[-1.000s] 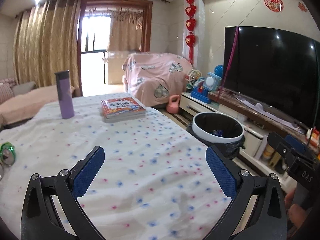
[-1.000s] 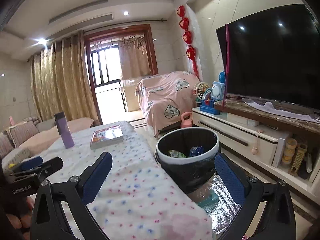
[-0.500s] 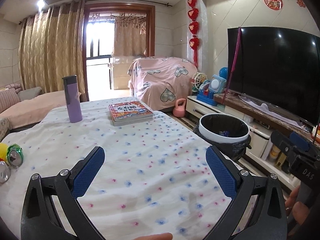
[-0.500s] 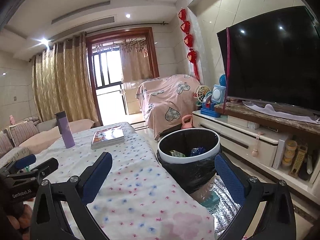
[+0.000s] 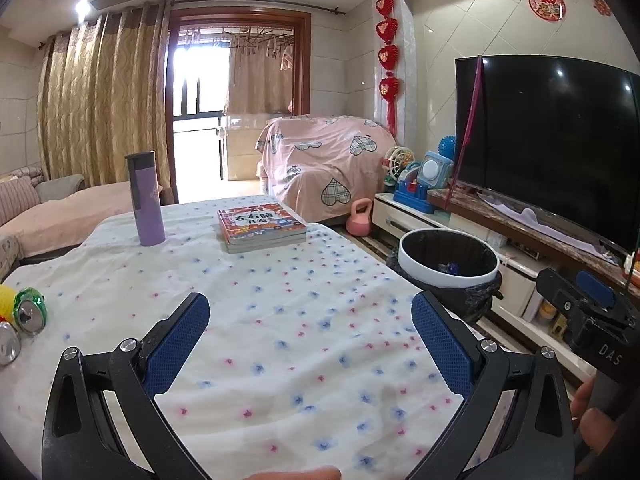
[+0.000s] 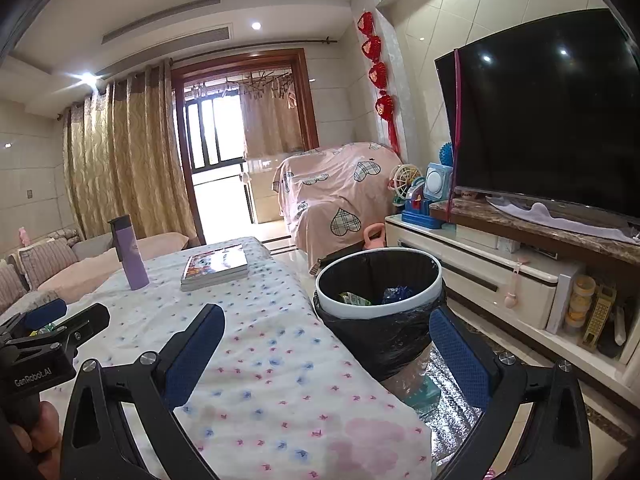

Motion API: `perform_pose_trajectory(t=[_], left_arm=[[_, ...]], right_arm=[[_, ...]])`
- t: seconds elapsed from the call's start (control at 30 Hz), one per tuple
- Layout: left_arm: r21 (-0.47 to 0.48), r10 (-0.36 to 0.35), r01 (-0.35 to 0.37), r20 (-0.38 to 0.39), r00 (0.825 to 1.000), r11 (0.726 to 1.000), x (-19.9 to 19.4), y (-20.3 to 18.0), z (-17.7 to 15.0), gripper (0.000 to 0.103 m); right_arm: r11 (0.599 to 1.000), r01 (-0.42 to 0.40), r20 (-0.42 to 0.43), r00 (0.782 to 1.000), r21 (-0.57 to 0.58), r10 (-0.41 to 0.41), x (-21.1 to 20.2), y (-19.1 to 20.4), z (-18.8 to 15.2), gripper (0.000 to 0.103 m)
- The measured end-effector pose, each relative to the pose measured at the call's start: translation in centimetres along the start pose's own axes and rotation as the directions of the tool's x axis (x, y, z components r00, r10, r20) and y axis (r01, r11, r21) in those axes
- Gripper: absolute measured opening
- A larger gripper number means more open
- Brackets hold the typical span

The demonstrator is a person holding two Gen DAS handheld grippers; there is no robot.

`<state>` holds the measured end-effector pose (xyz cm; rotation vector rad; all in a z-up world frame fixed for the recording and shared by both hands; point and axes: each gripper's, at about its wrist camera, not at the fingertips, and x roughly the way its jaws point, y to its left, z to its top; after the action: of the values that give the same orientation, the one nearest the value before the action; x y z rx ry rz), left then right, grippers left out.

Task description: Collect trash

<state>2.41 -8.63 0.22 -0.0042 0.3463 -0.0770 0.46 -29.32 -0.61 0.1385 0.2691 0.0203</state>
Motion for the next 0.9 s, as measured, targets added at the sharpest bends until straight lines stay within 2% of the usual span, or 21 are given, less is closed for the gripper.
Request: perform_pose_trajectory(t=[0.9], left_arm=[[0.009,0.006,-0.006,0.015,1.000,1.000,-0.33,-0.14,-0.14,0.103]], right_arm=[[1.000,-0.009,-0.003,1.000,0.002,0.009,-0.09,0.19,-0.08,0.103]])
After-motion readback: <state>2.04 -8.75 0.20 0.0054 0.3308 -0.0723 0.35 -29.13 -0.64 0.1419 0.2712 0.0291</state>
